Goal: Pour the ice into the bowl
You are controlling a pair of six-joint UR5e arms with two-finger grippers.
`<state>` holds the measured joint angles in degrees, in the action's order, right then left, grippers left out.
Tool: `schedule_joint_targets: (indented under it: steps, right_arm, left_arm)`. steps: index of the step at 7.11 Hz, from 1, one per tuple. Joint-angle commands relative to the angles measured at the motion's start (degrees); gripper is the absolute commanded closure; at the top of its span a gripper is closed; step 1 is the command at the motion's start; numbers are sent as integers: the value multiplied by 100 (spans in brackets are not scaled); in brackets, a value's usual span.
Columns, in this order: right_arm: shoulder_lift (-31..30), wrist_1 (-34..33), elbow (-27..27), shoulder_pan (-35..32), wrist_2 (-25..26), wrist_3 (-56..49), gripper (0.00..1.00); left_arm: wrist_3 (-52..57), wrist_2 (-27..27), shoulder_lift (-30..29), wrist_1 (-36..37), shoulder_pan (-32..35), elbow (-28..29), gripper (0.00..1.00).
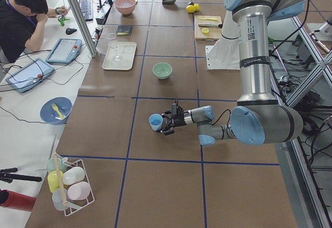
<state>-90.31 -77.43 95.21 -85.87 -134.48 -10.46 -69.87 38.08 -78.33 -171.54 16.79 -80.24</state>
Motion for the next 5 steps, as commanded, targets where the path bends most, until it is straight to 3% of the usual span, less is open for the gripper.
schedule_joint_targets:
  steps: [1, 3, 5]
  right_arm:
    - [5, 9, 6, 0, 0, 0, 0]
    - [22, 9, 6, -8, 0, 0, 0]
    - [22, 9, 6, -8, 0, 0, 0]
  left_arm:
    - [-27, 24, -33, -2, 17, 8, 31]
    - [-62, 33, -25, -54, 70, -1, 76]
    - [-62, 33, -25, -160, 97, -70, 90]
